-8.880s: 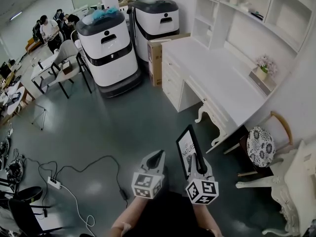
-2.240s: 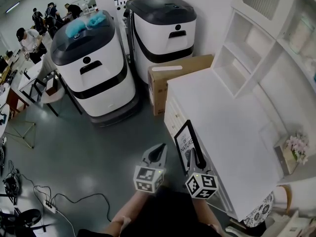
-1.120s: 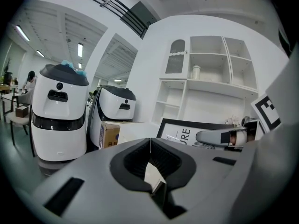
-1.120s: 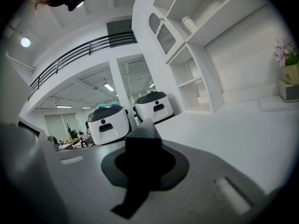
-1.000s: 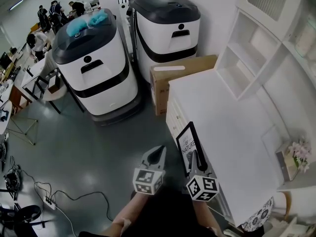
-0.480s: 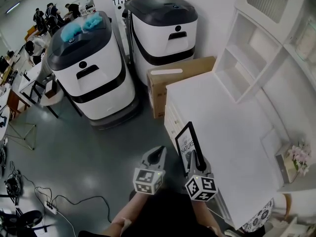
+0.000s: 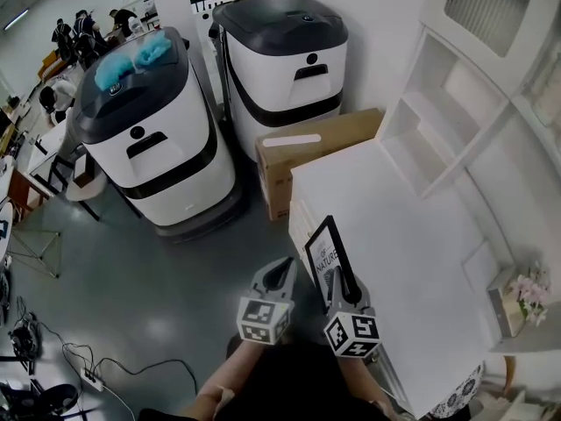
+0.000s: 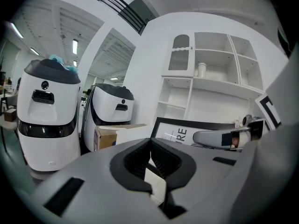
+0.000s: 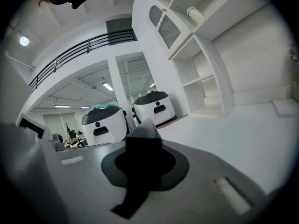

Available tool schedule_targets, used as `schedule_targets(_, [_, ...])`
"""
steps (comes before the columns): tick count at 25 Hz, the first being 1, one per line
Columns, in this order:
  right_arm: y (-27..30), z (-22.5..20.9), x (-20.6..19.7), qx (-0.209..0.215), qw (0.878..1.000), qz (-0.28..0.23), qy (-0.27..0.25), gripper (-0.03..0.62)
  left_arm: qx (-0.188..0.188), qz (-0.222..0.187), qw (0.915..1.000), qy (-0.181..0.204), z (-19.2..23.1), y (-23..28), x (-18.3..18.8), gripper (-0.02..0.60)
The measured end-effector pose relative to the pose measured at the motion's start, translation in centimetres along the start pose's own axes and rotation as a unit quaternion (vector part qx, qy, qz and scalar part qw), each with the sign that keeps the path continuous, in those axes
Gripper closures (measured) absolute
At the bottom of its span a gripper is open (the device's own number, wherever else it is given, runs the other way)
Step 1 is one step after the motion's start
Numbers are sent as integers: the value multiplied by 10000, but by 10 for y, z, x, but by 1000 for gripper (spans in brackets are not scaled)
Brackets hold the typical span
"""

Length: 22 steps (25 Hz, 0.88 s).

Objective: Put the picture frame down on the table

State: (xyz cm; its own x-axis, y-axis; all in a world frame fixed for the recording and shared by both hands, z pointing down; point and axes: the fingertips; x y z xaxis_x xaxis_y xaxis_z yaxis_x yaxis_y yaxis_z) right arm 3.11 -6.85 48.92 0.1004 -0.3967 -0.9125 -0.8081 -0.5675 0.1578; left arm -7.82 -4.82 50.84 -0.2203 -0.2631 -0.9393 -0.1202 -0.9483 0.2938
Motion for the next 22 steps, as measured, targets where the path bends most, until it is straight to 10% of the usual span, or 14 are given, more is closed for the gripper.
schedule_targets(22, [86,-30,40,-471,9988,-48,-80,580,-426,133,9990,83,31,98,49,569])
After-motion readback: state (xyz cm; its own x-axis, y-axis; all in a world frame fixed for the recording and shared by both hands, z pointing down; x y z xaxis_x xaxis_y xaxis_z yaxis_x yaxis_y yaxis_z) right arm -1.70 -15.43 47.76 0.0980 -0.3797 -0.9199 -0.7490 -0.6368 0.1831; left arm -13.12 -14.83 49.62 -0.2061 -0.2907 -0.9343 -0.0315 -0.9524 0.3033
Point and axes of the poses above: the fingertips, and each gripper's own axes: y forward along the fingers, z to its left, x out of its top, and after that the axes turned 15 degrees about x, right-handed
